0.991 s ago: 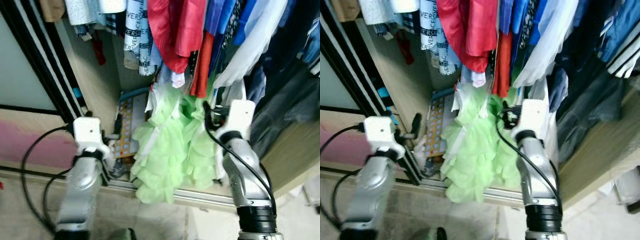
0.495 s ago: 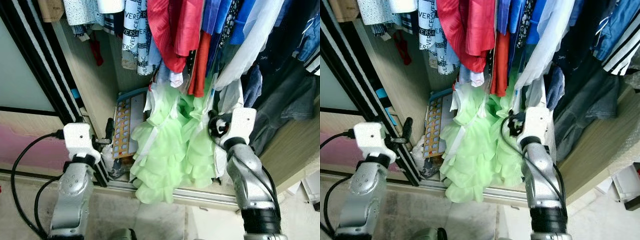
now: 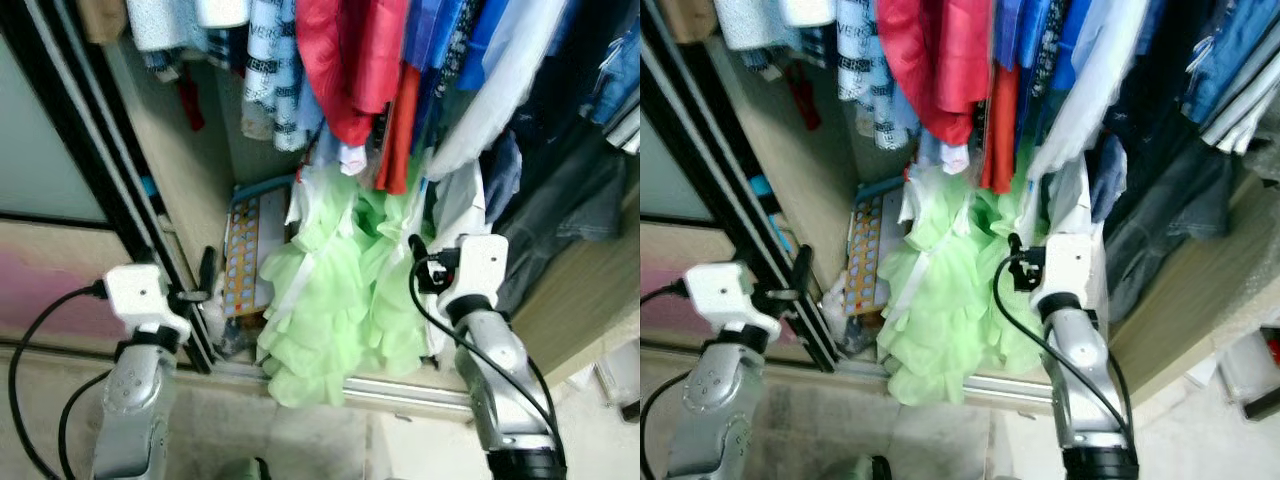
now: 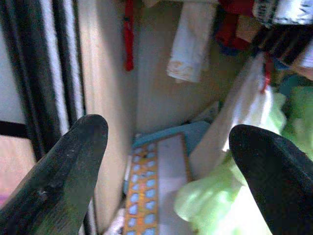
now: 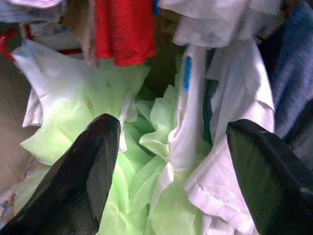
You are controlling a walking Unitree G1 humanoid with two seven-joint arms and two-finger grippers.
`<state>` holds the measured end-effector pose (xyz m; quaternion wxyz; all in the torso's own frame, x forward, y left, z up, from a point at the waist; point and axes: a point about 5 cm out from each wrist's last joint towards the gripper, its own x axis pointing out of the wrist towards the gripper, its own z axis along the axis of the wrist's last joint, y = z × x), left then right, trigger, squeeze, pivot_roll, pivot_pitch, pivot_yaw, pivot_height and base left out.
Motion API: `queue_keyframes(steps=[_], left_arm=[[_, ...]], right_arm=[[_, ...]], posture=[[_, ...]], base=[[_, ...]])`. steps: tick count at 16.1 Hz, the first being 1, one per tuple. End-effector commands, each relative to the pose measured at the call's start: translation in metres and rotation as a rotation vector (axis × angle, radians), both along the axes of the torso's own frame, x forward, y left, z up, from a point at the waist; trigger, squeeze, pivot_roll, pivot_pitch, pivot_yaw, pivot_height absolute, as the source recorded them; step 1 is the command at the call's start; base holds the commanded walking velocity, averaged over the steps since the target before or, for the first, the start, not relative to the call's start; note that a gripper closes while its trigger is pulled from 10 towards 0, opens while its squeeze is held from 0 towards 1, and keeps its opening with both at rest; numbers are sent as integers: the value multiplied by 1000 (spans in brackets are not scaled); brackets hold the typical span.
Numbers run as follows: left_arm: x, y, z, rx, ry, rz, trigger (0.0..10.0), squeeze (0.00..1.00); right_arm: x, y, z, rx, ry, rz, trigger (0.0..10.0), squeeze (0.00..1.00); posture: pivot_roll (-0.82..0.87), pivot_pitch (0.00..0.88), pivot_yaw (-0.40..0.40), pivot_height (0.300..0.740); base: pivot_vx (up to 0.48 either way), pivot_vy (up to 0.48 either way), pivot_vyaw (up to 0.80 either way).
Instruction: Clean up the room
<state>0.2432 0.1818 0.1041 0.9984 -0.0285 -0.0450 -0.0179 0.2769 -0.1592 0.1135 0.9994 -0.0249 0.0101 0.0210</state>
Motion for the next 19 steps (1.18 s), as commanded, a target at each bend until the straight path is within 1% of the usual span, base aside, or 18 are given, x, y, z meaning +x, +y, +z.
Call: queue_keyframes(steps=[1,2,3,5,6,7,9,11,12,14,16,19], left_arm=[[0,-2,-1,18,6,-21,10000,0],[0,-2,-2,38,26,4,10000,0],[0,1,-2,103,52,62,10000,0],[0,1,0,128,23,-9,10000,0],[0,2,0,129,27,4,10000,0],[-1,2,-2,81,40,14,10000,0],[-1,-1,-2,92,52,-2,10000,0],[1,-5,-1,133,47,9,10000,0],[2,-7,0,142,47,-10,10000,0],[2,-7,1,161,38,-20,10000,0],[4,-5,1,165,47,10,10000,0],[5,-7,1,165,47,7,10000,0]], right_arm=[[2,2,6,-9,-27,14,10000,0],[3,2,7,-6,-29,17,10000,0],[4,2,8,-3,-32,24,10000,0],[7,6,10,-4,-42,46,10000,0],[7,7,11,-5,-45,52,10000,0],[8,8,12,-5,-47,56,10000,0],[9,9,13,0,-50,63,10000,0],[9,9,13,6,-51,61,10000,0],[9,11,12,13,-52,58,10000,0],[10,13,12,20,-55,54,10000,0],[10,12,12,22,-55,52,10000,0],[11,11,13,35,-63,47,10000,0]], posture=[[-120,0,2,740],[-118,0,0,740],[-116,0,-1,740],[-111,0,-4,740],[-109,0,-7,740],[-108,0,-7,740],[-109,0,-7,740],[-109,0,-7,740],[-101,0,11,740],[-99,0,16,740],[-97,0,18,740],[-96,0,16,740]], base=[[0,0,800],[0,0,800],[0,0,800],[0,0,800],[0,0,800],[0,0,800],[0,0,800],[0,0,800],[0,0,800],[0,0,800],[0,0,800],[0,0,800]])
